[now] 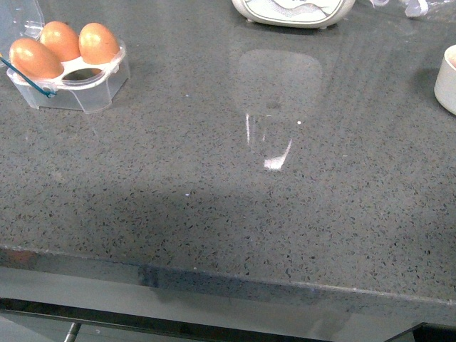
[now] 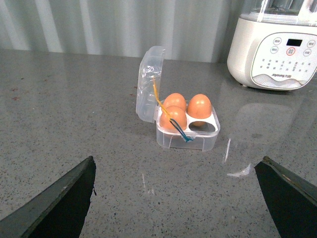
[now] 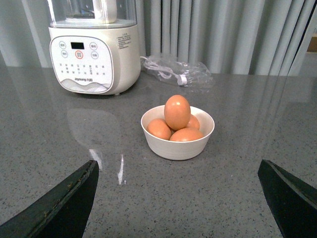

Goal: Put egg into box

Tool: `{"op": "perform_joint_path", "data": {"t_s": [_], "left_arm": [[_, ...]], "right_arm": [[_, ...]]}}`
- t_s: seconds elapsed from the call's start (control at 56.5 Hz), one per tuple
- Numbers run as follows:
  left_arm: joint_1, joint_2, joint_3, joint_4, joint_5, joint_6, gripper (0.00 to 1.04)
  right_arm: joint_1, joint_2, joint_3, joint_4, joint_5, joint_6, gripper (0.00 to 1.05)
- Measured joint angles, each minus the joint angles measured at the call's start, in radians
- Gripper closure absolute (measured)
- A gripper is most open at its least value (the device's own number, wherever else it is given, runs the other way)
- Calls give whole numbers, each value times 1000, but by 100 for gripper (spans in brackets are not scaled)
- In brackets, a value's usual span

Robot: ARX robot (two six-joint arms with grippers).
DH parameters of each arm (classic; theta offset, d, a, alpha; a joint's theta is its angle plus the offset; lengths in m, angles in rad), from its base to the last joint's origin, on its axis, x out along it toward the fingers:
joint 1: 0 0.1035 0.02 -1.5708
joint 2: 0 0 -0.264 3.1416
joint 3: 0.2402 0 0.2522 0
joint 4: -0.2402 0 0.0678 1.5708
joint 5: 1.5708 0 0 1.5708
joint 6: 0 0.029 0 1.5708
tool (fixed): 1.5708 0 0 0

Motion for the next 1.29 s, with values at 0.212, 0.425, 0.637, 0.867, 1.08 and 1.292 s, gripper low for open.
{"op": "perform_joint_path", "data": {"t_s": [0.212, 0.425, 0.637, 0.867, 1.08, 1.292], "left_arm": [[0, 0, 0, 0, 0, 0, 7], [0, 0, 0, 0, 0, 0, 7], [0, 0, 0, 0, 0, 0, 7], [0, 0, 0, 0, 0, 0, 7], [0, 0, 0, 0, 0, 0, 7], [0, 0, 0, 0, 0, 0, 7]], "right_arm": [[0, 0, 0, 0, 0, 0, 7], [0, 0, 0, 0, 0, 0, 7], [0, 0, 0, 0, 0, 0, 7], [0, 0, 0, 0, 0, 0, 7], [0, 0, 0, 0, 0, 0, 7], [0, 0, 0, 0, 0, 0, 7]]}}
